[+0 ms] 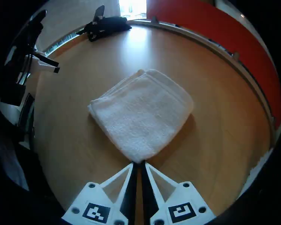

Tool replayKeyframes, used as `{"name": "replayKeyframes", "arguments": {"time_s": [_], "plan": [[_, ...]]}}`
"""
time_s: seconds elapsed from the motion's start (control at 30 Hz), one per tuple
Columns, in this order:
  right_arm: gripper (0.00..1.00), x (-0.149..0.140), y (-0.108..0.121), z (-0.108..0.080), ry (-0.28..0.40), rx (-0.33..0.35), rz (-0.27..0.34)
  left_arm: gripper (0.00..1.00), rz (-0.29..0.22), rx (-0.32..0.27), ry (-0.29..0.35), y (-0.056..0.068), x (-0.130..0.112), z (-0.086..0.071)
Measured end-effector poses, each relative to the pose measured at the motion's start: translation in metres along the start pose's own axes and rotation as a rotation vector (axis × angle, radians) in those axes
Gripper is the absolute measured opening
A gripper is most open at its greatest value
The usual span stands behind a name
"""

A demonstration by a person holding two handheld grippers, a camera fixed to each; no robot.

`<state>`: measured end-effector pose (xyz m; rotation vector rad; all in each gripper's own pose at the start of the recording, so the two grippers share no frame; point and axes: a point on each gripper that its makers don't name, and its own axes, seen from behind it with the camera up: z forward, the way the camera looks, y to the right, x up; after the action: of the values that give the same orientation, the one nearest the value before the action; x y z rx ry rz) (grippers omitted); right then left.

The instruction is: Fold towel

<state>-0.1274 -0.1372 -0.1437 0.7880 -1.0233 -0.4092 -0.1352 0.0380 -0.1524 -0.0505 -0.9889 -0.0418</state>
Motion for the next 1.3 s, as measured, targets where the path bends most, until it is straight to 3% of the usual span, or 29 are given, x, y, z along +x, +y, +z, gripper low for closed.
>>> {"name": "replayKeyframes", "arguments": {"time_s": [0.3,0.53,1.03,1.3], "plan": [[0.06,0.009,0.002,-0.006,0.023,-0.005,-0.01,0.94,0.0,-0.002,0.0,0.0,0.0,0.001],[0.06,0.034,0.005,-0.021,0.056,-0.015,-0.046,0.94,0.002,-0.007,0.007,0.0,0.0,0.001],[0.06,0.139,0.02,-0.068,0.169,-0.058,-0.173,0.94,0.005,-0.028,0.061,0.004,0.019,-0.004],[0.06,0.197,0.024,-0.105,0.254,-0.082,-0.225,0.94,0.007,-0.035,0.093,0.004,0.031,-0.011]]}}
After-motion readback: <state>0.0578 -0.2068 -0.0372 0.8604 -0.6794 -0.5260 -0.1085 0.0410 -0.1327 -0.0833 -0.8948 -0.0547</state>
